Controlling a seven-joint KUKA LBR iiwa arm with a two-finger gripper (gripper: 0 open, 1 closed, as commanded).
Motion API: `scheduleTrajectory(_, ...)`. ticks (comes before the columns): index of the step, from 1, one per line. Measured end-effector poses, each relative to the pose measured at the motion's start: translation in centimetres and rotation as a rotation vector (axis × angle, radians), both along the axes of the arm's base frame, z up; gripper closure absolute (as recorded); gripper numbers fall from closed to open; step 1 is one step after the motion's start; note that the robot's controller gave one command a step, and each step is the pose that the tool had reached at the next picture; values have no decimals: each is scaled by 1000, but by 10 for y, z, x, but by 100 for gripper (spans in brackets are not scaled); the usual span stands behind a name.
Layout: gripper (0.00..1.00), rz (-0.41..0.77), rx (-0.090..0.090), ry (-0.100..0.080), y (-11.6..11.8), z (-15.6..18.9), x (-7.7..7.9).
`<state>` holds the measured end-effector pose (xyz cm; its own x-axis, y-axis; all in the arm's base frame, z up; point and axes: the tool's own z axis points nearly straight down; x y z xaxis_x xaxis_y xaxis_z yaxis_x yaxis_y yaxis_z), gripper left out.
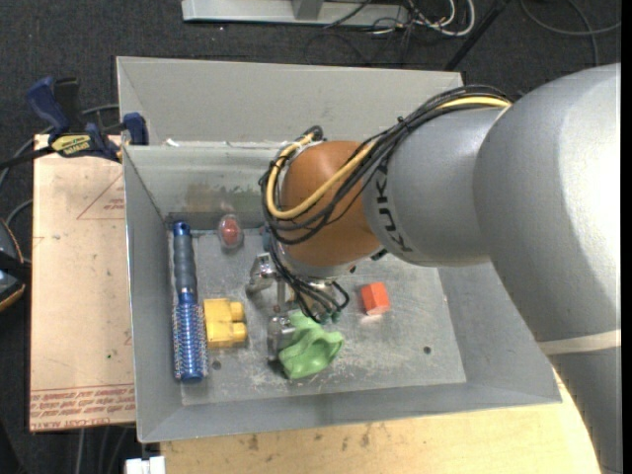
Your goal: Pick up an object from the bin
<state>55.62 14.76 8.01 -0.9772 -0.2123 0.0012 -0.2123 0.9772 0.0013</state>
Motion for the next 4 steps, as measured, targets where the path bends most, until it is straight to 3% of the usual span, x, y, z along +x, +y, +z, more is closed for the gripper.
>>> scheduleTrajectory(1, 0, -86, -2, -1, -47, 54, -32)
scheduleTrajectory(2, 0, 198, 0, -1, -87, 15, -66)
scheduleTrajectory(3, 100, 199, 1, -3, -86, 16, -66)
scheduleTrajectory(4, 100, 222, 0, -12, -94, 138, -62)
